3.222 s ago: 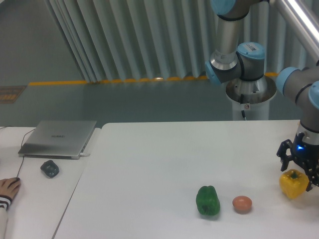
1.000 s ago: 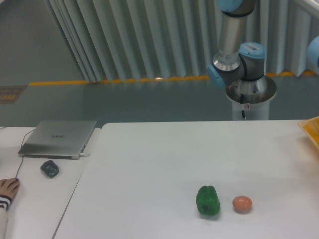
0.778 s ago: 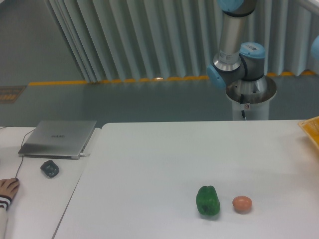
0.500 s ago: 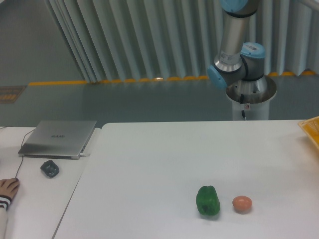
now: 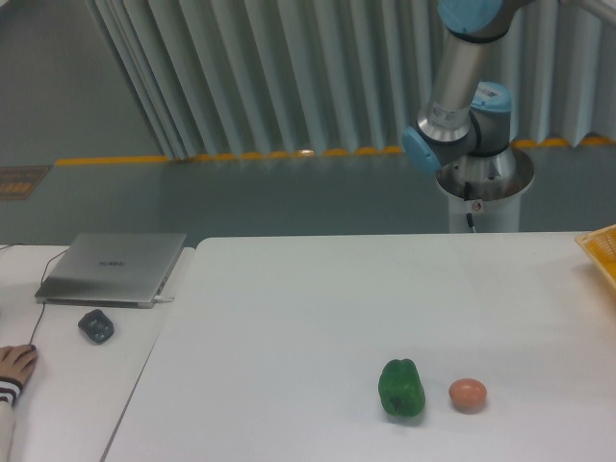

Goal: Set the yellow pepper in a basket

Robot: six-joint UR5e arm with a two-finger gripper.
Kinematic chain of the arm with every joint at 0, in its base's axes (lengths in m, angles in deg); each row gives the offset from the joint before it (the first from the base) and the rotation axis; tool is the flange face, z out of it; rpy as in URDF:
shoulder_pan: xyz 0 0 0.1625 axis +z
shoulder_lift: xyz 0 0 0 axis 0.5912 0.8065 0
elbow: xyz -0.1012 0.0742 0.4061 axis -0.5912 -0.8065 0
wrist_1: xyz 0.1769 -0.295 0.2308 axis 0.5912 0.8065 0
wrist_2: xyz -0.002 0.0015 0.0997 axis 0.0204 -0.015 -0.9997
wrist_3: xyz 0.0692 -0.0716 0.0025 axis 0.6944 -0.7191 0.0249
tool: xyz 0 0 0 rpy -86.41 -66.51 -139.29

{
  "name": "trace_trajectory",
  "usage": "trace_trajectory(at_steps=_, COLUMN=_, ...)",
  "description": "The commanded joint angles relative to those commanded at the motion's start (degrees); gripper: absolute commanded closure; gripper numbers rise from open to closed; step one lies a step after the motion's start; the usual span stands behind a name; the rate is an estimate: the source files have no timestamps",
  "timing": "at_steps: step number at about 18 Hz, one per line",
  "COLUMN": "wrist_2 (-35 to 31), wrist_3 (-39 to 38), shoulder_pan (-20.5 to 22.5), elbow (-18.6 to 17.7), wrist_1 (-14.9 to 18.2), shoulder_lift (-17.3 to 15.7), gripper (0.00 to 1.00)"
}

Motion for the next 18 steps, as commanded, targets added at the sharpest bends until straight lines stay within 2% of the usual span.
trace_trajectory(at_steps=1, wrist_2=0.0, wrist_3=-0.2, shoulder_pan=0.0, elbow=0.0, wrist_1=-0.3, shoulder_lift=0.3, gripper=0.01)
trace_trajectory(at_steps=8, wrist_2=0.5, wrist_3=-1.7, shoulder_pan=-0.2, elbow=-0.4, wrist_1=-0.1, shoulder_lift=-0.2, gripper=0.0)
trace_trajectory(at_steps=13, wrist_2=0.6, wrist_3=-9.4, shoulder_pan=-2.9, elbow=-0.4, wrist_1=0.3, shoulder_lift=-1.1, gripper=0.0)
trace_trajectory(at_steps=16, wrist_2=0.2, wrist_3=-20.3, shoulder_pan=-6.9, elbow=-0.4, wrist_1=0.3, shoulder_lift=-1.8, gripper=0.0)
trace_trajectory(at_steps=18, wrist_2=-0.1, wrist_3=-23.6, shoulder_pan=-8.2, elbow=-0.4, wrist_1=0.3, shoulder_lift=-1.8, gripper=0.0)
